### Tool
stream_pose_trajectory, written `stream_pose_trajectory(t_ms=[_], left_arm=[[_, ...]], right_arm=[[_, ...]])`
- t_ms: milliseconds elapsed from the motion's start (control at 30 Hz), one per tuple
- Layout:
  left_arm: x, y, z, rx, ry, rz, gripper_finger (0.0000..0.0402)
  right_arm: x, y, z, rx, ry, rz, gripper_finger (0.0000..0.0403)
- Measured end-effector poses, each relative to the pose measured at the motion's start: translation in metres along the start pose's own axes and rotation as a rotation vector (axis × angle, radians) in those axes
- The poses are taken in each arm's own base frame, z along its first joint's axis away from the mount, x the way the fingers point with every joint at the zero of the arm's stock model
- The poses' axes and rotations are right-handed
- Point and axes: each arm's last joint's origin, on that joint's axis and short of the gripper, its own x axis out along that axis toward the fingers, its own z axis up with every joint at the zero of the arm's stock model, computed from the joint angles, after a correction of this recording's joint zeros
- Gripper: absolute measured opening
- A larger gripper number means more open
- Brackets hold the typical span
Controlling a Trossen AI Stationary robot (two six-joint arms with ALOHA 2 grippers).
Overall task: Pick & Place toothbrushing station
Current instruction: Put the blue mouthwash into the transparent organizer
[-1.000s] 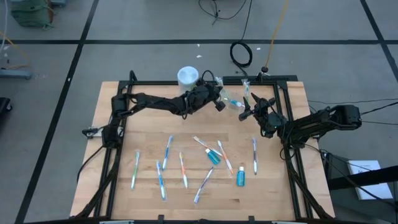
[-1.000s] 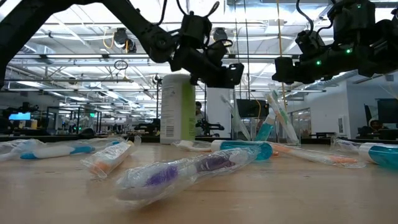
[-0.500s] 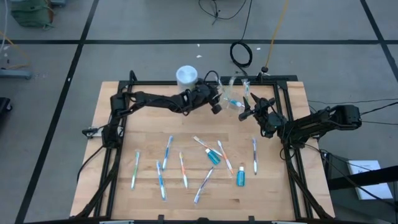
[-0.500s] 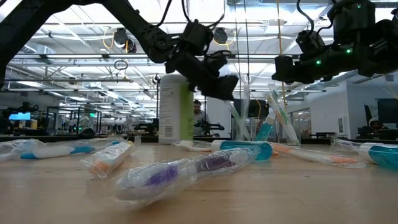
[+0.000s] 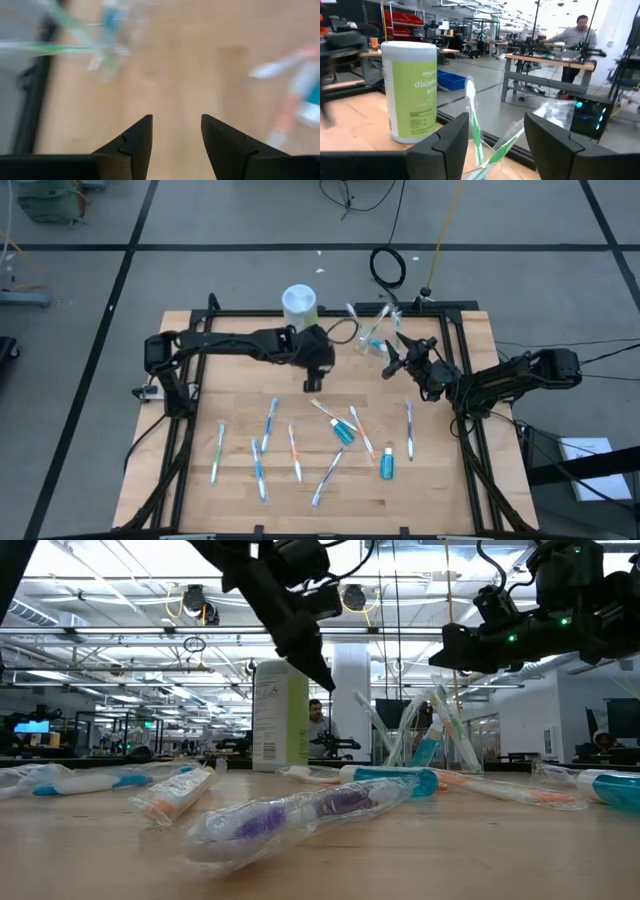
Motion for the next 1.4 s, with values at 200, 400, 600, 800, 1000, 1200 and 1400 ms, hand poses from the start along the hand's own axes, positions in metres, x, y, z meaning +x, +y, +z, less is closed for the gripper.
stream_pose_trajectory(t_ms=[200,400,600,800,1000,1200,1400], left_arm=[[-0.015,-0.02,-0.005,0.149,0.087,-0.111,0.0175],[-0.065,-0.013,-0.017,0.164,0.176,-0.144,0.0175],[-0.114,0.005,-0.039,0.081,0.054,-0.216,0.0175],[-0.124,0.009,-0.082,0.09,-0.152,-0.207,0.0175],[-0.119,0.003,-0.111,-0.002,-0.185,-0.136,0.0175],[-0.113,-0.002,-0.123,-0.009,-0.169,-0.144,0.0175],[-0.108,-0.007,-0.127,-0.003,-0.153,-0.162,0.0175]], right_arm=[[-0.001,0.009,0.0,0.031,0.001,0.223,0.0182],[0.001,0.043,0.01,-0.04,0.177,0.327,0.0182],[-0.006,0.092,0.05,0.014,0.425,0.429,0.0183],[-0.02,0.157,0.057,-0.001,0.503,0.595,0.0183],[-0.006,0.213,0.054,0.0,0.676,0.711,0.0183],[0.003,0.235,0.043,-0.005,0.976,0.601,0.0183],[0.015,0.225,0.013,-0.017,1.194,0.422,0.0183]])
